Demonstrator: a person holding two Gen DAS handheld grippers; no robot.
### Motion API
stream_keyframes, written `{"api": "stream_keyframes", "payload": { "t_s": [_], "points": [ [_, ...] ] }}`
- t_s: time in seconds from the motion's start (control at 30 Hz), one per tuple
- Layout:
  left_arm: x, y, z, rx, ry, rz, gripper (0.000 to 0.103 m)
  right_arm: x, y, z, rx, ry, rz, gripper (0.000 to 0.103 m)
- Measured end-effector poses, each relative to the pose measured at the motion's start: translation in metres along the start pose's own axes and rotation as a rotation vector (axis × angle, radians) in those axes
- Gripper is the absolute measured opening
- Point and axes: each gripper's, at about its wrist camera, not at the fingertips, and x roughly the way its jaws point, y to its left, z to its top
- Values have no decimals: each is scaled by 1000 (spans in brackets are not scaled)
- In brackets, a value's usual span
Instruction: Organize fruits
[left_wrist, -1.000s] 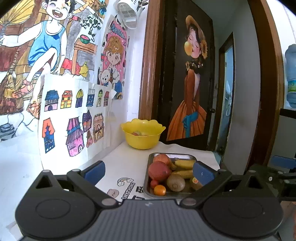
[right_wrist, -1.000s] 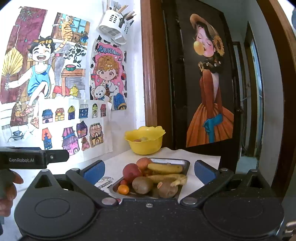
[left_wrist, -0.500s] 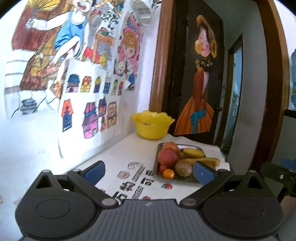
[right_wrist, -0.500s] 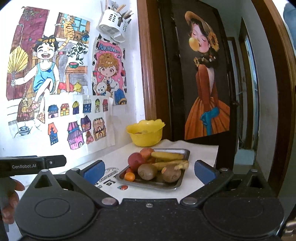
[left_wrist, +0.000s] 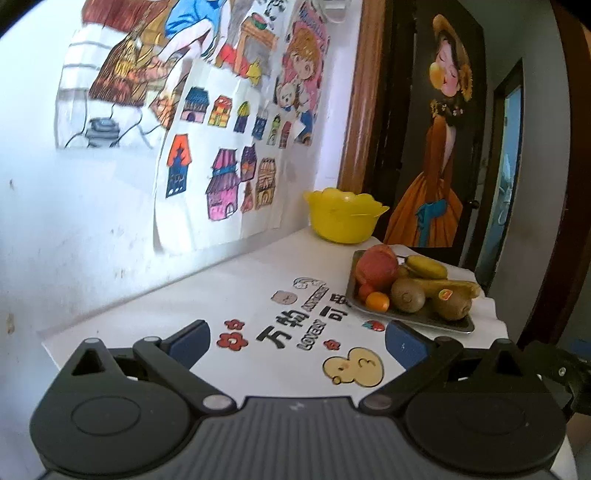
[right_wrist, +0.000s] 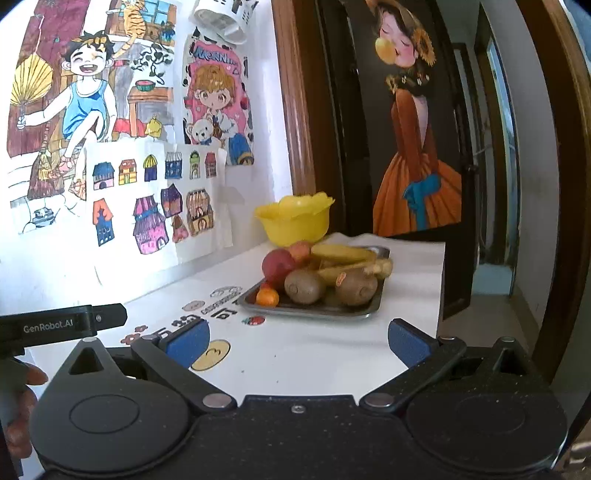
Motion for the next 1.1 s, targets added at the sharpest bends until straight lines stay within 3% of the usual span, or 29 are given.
{"api": "stream_keyframes", "payload": {
  "t_s": [0.23, 1.1],
  "points": [
    [1, 5, -12, -1, -32, 24, 103, 7, 0, -11, 25, 18, -23, 102],
    [0, 9, -18, -8, -14, 28, 103, 7, 2, -14, 26, 22, -29, 102]
  ]
}}
